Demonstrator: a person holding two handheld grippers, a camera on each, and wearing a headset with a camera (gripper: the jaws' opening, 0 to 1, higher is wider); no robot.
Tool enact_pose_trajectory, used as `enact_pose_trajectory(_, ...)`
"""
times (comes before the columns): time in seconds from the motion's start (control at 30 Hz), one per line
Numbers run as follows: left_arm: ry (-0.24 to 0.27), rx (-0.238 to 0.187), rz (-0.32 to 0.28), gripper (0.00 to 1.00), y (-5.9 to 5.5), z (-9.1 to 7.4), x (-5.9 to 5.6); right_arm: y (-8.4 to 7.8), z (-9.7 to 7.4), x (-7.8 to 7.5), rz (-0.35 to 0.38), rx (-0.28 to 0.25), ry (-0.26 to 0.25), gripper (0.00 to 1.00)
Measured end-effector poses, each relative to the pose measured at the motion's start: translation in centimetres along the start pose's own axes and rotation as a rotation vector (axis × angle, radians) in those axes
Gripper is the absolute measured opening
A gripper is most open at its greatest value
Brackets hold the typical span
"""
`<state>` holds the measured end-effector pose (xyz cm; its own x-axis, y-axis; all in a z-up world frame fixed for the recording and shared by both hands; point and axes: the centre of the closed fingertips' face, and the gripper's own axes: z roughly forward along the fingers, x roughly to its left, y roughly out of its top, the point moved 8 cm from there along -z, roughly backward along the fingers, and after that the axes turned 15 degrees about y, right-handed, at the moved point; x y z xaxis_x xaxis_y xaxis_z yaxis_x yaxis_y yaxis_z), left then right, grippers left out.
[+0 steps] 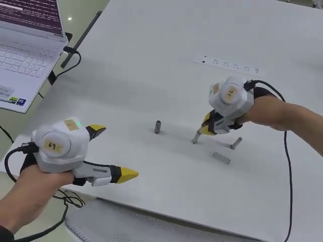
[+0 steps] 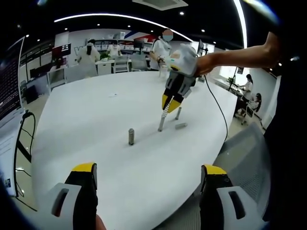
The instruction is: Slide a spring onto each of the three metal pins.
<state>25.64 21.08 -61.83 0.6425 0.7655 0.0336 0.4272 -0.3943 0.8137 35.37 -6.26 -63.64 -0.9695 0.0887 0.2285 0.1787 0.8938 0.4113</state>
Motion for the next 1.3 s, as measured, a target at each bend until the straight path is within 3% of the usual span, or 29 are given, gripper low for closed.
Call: enact_pose_trajectory(1.3, 0.025, 0.001, -0.021, 0.86, -0.3, -0.6, 1.1, -0.8, 3.9, -2.2, -0.053, 0.139, 0.059, 0.09)
